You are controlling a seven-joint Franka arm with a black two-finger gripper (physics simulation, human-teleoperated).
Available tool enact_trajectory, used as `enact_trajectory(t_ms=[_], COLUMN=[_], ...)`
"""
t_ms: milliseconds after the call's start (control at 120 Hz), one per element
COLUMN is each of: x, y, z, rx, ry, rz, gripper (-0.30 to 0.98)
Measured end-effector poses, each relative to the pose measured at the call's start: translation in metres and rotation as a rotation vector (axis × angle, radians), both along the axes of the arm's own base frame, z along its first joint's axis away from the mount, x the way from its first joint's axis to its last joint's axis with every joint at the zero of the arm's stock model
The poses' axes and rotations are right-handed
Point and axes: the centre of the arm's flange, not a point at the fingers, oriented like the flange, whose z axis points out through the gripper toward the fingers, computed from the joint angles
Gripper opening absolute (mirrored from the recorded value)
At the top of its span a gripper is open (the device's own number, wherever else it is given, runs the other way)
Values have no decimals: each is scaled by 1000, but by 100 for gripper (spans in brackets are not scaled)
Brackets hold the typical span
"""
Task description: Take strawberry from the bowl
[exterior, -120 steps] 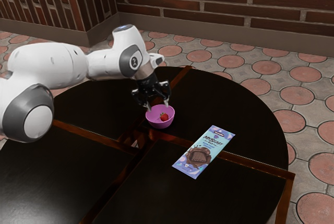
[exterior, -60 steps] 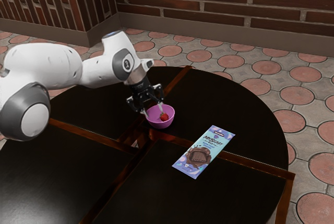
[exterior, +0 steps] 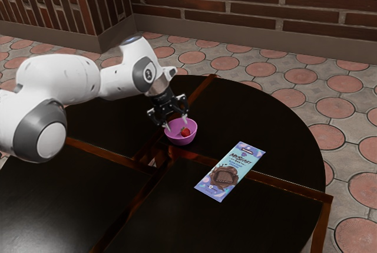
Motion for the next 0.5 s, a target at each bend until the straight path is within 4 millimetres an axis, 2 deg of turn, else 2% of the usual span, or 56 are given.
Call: enact_trajectory(t_ms=[500], x=[3], y=[-10], z=[-14], rx=[-3], ry=[14], rz=[-6], gripper=[38])
